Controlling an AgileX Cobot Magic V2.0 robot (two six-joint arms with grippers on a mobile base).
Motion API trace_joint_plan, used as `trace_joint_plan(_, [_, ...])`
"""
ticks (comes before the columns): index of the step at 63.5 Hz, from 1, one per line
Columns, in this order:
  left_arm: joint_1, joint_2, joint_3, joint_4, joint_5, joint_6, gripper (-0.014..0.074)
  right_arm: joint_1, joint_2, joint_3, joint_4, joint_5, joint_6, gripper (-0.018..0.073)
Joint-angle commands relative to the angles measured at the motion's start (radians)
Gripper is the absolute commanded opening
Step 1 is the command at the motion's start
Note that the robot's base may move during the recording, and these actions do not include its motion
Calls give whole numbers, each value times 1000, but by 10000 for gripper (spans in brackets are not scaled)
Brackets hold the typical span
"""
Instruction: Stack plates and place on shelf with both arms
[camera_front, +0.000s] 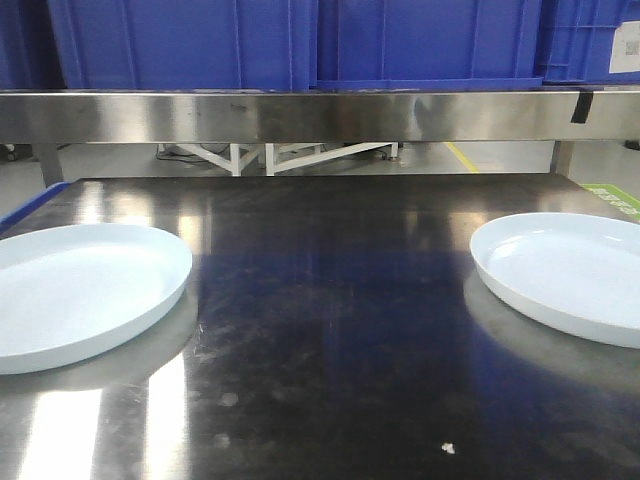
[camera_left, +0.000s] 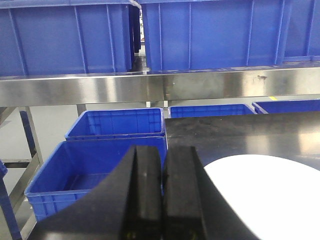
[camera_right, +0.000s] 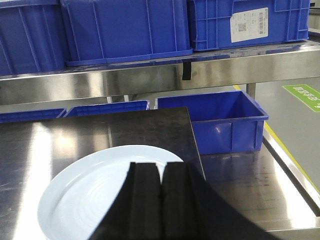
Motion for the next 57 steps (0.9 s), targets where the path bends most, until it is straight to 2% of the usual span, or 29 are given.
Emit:
trace_joint_plan(1, [0, -18, 23, 0, -86, -4, 84, -7, -22, -15, -8, -88, -2, 58])
trace_joint_plan(32, [0, -18, 23, 0, -100, -4, 84, -7, -22, -15, -8, -88, -2, 58])
trace_joint_plan(36, [0, -18, 23, -29, -104, -9, 84, -7, -22, -15, -8, -88, -2, 58])
trace_joint_plan(40, [0, -18, 23, -69, -182, -9, 84, -7, -22, -15, -8, -88, -2, 58])
trace_joint_plan(43, [0, -17, 20, -95, -288, -9, 84, -7, -22, -15, -8, -88, -2, 58])
trace_joint_plan(47, [0, -12, -5, -99, -368, -9, 84, -7, -22, -15, -8, -88, -2, 58])
trace_joint_plan(51, [0, 4, -69, -99, -339, -9, 84, -7, -22, -15, -8, -88, -2, 58])
trace_joint_plan(57, [0, 75, -248, -84, -156, -9, 84, -7, -22, -15, -8, -88, -2, 58])
